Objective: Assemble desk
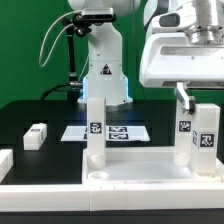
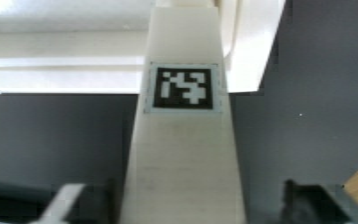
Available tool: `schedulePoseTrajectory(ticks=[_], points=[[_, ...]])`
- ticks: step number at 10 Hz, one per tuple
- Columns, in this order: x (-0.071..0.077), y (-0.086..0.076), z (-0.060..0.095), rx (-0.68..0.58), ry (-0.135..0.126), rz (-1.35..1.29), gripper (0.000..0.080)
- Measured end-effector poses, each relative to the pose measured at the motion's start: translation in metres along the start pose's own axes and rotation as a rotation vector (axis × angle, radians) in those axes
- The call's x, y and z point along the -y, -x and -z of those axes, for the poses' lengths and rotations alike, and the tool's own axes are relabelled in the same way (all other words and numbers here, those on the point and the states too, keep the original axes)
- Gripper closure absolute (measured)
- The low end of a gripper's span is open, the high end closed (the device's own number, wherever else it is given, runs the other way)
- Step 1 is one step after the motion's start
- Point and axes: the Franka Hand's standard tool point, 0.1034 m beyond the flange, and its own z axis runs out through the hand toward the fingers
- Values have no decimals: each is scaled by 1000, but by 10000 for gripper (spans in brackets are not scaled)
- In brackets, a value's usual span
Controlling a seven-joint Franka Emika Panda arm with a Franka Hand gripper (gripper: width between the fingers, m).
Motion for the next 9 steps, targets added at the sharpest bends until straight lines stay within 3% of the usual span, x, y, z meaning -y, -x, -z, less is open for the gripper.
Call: schedulePoseTrajectory(ticks=[7,9], points=[[-3,0,1,25,4,44,150],[-16,-12,29,195,-3,94,150]])
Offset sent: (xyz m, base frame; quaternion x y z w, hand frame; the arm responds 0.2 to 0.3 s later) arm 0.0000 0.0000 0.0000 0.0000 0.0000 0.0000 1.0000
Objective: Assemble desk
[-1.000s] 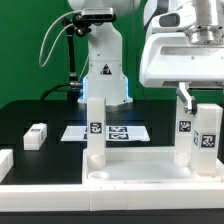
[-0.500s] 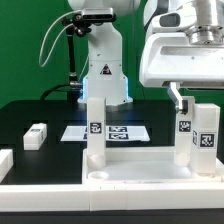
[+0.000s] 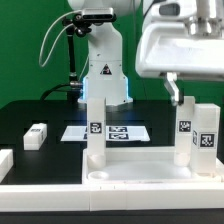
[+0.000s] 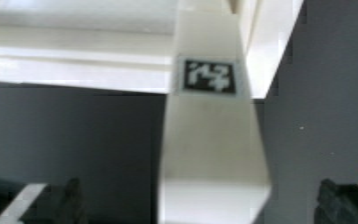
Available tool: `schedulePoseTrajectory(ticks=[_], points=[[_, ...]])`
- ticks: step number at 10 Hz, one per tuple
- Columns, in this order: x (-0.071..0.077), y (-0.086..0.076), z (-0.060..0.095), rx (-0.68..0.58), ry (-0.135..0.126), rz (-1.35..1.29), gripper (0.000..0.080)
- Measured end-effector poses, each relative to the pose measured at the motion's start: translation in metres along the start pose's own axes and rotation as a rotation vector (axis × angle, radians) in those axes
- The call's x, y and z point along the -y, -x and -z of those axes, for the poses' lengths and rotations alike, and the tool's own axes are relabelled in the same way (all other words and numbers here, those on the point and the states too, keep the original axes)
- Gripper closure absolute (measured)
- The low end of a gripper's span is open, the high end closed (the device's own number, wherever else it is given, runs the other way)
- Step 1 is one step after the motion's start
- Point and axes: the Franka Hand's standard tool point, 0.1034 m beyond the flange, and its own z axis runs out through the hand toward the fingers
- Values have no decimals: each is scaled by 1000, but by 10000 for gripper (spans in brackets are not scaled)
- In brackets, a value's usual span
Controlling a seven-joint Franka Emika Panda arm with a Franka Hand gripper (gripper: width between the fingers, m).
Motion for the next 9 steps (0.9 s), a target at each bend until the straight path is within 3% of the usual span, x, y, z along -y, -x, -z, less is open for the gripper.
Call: schedulePoseTrajectory(ticks=[1,3,5,7,9], points=[[-2,-8,6,34,-4,1,150],[-9,-6,8,195,-1,-13,150],[-7,-11,4,327,14,-12,150],[7,-14,4,342,48,-26,150],[0,-14,3,343,48,-28,150]])
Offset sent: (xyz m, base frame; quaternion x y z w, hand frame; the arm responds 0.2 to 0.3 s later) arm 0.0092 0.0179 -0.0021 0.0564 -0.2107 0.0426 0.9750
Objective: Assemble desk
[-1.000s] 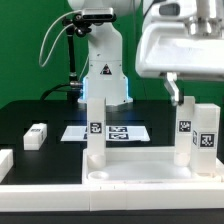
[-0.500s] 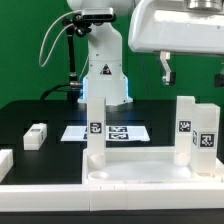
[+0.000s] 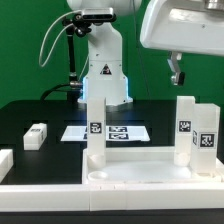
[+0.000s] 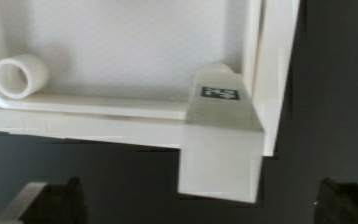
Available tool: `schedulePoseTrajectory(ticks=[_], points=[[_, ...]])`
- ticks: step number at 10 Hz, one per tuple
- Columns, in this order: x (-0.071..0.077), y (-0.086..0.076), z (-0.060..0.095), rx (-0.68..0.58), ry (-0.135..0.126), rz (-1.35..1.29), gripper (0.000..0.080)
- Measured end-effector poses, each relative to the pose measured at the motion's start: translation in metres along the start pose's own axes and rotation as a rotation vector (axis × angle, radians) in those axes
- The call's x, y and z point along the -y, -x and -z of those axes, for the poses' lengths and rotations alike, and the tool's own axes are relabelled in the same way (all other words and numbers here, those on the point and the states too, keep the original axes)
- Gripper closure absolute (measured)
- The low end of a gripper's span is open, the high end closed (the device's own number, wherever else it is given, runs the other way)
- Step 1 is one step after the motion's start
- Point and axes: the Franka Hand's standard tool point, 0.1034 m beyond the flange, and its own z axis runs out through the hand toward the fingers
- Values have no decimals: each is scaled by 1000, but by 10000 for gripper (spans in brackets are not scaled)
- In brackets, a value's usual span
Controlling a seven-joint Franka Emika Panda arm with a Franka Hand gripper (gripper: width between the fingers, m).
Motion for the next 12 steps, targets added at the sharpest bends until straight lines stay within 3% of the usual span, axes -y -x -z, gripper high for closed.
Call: schedulePoseTrajectory(ticks=[2,3,5,7,8,10,12], points=[[0,1,-1,6,-9,4,150],[0,2,-3,36,-95,6,150],[2,-2,-4,44,-221,8,150],[14,-4,-9,35,-227,-31,150],[12,-4,-18,38,-219,-43,150],[7,-6,-29,29,-193,-68,150],[-1,-7,-37,45,-148,-194,150]])
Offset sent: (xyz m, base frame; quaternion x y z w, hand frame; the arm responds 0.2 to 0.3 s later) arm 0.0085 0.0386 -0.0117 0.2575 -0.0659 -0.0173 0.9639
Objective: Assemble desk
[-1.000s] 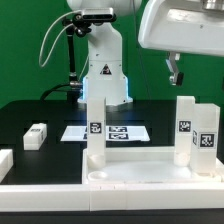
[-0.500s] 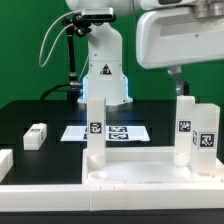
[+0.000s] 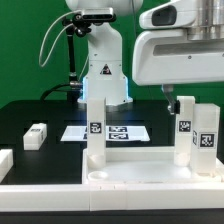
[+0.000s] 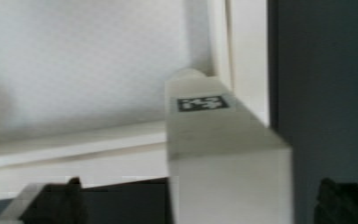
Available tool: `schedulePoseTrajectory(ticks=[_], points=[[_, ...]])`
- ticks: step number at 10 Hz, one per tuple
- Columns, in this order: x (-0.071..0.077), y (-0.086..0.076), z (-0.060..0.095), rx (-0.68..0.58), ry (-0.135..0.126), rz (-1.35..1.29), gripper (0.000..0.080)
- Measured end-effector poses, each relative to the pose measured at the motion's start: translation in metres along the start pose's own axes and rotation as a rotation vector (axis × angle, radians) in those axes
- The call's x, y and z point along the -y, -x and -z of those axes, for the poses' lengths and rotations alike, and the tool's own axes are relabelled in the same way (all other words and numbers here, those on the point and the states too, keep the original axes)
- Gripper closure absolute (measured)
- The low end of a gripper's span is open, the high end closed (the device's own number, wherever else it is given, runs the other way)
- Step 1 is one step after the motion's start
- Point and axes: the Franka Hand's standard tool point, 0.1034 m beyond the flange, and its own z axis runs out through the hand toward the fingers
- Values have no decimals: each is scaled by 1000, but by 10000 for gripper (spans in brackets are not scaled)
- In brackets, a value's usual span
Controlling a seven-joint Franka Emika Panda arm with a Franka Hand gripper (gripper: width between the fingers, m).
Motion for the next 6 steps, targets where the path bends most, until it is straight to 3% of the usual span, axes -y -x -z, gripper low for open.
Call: schedulePoseTrajectory(ticks=[1,2,3,5,6], points=[[-1,0,0,-1,5,19,150],[-1,0,0,0,5,-3,279],[-1,0,0,0,5,-18,279],[-1,0,0,0,5,-19,515],[-1,0,0,0,3,-99,515]])
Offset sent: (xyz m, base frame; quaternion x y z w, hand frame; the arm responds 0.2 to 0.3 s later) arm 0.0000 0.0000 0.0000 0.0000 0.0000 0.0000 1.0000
